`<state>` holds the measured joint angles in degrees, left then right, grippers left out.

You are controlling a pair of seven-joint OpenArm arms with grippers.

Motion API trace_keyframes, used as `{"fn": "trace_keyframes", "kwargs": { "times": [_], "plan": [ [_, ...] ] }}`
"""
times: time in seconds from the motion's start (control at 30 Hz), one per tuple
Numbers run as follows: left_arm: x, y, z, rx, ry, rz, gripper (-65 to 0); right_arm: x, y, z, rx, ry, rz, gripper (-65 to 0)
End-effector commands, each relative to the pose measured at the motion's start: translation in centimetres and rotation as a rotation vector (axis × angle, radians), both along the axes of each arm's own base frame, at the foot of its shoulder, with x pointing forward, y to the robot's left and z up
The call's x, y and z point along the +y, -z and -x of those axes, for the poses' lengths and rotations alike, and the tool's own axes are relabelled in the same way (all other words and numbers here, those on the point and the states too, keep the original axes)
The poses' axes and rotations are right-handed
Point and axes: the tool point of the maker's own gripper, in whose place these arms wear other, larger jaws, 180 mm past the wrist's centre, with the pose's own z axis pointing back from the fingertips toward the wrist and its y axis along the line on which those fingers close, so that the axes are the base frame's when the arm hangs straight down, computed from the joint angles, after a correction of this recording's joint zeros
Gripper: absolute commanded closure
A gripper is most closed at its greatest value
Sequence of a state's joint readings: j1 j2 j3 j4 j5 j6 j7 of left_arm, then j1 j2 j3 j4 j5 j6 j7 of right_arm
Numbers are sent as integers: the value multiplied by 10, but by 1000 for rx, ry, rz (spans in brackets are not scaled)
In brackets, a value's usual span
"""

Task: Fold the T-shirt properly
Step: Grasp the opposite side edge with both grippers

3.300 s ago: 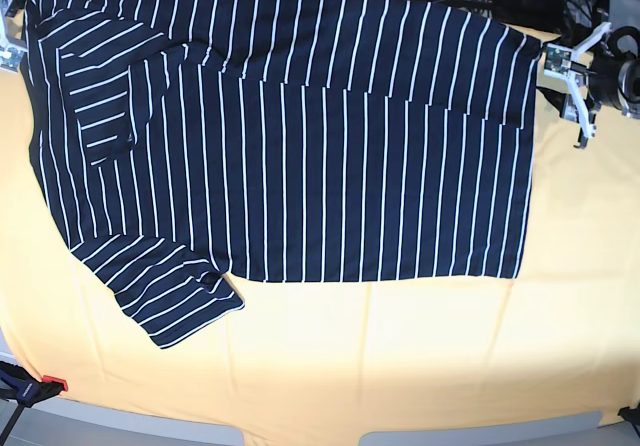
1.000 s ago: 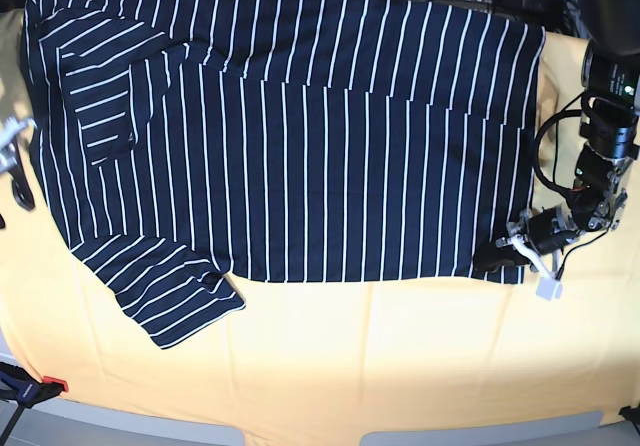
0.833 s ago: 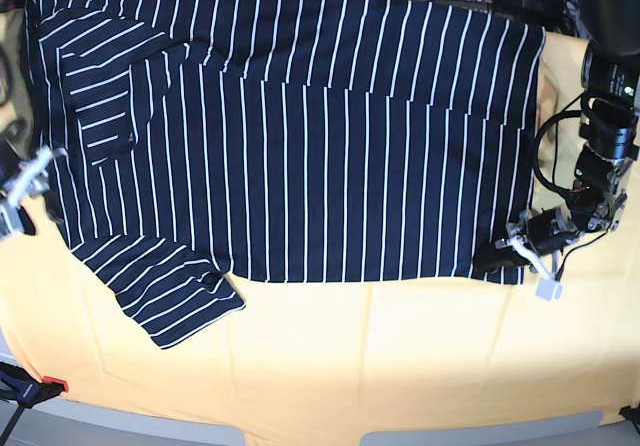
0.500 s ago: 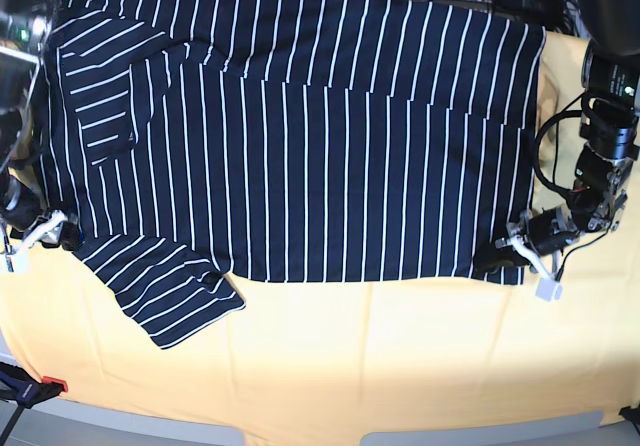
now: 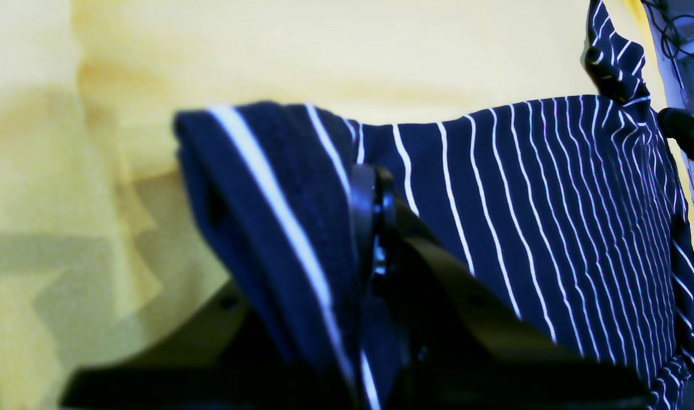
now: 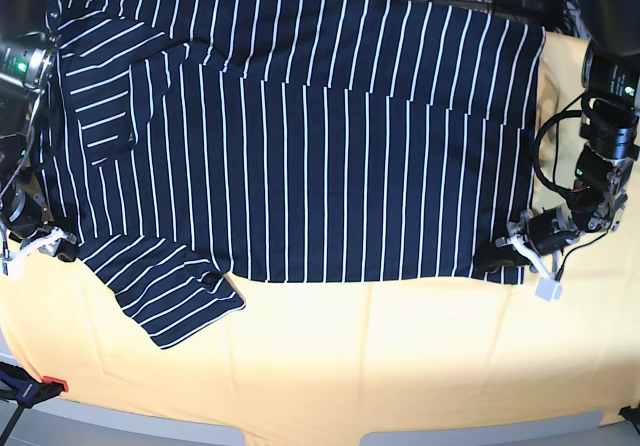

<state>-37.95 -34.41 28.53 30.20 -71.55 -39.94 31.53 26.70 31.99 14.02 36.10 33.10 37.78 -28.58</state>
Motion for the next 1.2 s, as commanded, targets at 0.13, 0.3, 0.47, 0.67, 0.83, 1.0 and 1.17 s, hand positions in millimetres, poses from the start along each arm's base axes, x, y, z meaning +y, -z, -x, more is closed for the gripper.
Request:
{"fn": "trace_keyframes", "kwargs": {
  "times": [0.13,0.3,0.47,0.67,0.83,1.0,1.17],
  "plan": [
    [8,-16,-10,-36,-8,-12,0,17,-8,-11,-19,-32,-32,-313],
    [9,-16,-10,-36,-9,-13,0,7,-20,-15,-76,-20,-20,-132],
    [10,-19,-14,-62,-24,-9,0,-11,-37,-18,-128,-1,8,0],
    [16,-27,-24,-144,-50,-44,0,-15,-47,-24,-158,4,21,0],
    [29,-33,-38,-205,-105,-123,0,-21,-56,-34,-199,16,89,0],
    [34,-44,-49,-272,-122,-168,0,-18,-65,-46,-214,24,101,0],
    [31,-61,-66,-324,-132,-201,0,-16,-78,-55,-243,25,98,0]
  ]
}}
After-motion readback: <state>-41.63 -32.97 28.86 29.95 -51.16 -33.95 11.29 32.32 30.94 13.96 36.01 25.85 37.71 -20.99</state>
